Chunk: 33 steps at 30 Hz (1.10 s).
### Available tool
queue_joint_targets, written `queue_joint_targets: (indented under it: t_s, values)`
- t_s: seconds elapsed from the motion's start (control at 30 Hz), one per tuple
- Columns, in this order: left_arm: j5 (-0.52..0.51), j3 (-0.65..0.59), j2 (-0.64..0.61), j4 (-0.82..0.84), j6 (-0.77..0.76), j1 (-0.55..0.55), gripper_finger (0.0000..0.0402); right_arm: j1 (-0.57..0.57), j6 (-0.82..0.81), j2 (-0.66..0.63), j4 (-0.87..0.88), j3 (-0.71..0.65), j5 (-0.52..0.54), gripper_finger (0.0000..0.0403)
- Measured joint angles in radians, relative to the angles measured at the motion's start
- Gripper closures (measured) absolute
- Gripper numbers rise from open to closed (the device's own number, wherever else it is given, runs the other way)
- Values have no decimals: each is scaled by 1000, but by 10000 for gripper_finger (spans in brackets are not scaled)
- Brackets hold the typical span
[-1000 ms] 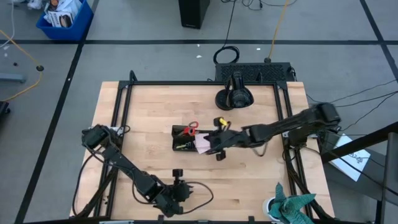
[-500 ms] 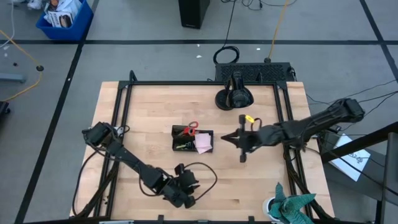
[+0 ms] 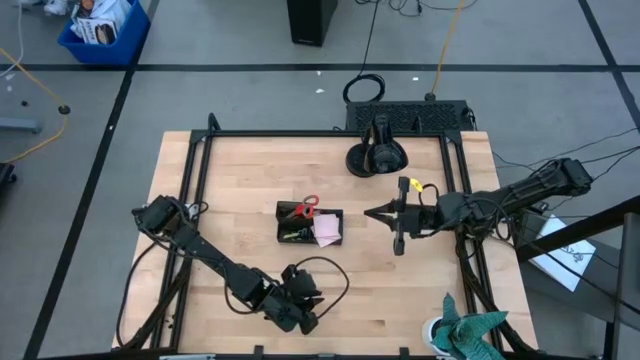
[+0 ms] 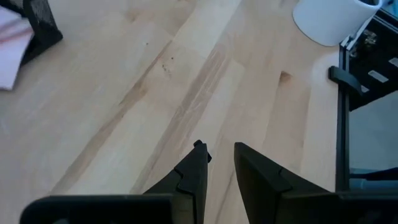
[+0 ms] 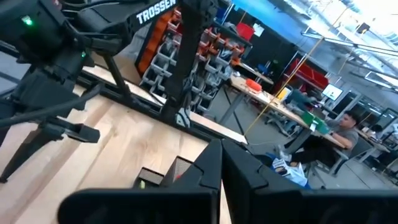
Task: Pick and place office supplies into organizer
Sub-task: Return to Home Position
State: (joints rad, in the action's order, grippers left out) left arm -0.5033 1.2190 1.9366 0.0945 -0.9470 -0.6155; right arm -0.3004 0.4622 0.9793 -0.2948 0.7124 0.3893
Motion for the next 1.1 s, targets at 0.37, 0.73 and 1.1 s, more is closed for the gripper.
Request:
queue_joint_targets:
  t_s: [0.37, 0.73, 1.1]
  values:
    - [5, 0, 0, -18, 53, 0, 316, -47, -71, 35, -45, 0, -125, 402]
    - [-29, 0, 0, -153, 620, 41, 316, -106, -154, 17, 9, 0, -157, 403]
    - [5, -2, -80, -265, 1220, 59, 341, -99, -326, 16, 108, -12, -158, 403]
